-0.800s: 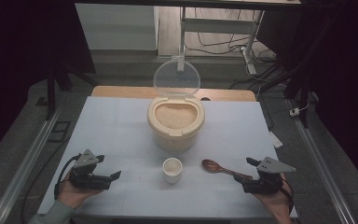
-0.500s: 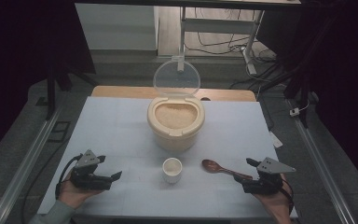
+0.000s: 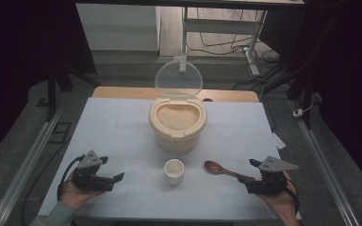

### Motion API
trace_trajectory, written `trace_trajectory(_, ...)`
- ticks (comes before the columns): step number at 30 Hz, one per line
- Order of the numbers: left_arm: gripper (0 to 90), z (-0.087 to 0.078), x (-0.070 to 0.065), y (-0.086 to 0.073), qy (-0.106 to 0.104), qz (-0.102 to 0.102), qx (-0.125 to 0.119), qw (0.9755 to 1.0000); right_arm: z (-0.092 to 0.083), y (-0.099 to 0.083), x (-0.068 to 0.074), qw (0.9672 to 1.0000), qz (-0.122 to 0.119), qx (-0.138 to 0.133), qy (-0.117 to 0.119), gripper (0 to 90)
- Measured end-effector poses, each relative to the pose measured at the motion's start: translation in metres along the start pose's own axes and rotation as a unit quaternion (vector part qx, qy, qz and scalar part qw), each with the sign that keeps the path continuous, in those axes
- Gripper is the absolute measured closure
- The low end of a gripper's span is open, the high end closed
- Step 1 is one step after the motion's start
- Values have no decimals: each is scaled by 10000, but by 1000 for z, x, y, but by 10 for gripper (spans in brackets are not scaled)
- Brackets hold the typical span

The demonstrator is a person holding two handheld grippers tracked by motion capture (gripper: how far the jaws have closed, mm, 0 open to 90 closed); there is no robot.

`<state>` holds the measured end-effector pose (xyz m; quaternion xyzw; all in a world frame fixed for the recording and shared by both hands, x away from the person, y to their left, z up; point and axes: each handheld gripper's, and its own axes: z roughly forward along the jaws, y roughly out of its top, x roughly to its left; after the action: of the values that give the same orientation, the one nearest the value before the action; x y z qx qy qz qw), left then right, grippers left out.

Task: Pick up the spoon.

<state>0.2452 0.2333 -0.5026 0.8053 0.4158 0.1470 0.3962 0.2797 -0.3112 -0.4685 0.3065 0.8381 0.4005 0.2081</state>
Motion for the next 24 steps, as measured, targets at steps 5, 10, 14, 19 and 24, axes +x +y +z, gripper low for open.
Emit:
trace_trajectory(5,106,2,-2,0,-34,40,23,10000,0,10,-1,9995,-60,318,57,247)
trace_trajectory(10,106,4,-2,0,-77,79,70,9999,2,29,-3,9970,-131,712,270,252)
trace_trajectory(14,106,5,-3,0,-91,86,79,9999,8,43,-5,9941,-242,999,346,252)
trace_trajectory(19,106,7,-3,0,-115,122,117,9998,15,55,-6,9882,-358,1421,435,251)
trace_trajectory(24,105,8,-3,0,-112,111,124,9998,36,65,-13,9754,-461,2086,551,252)
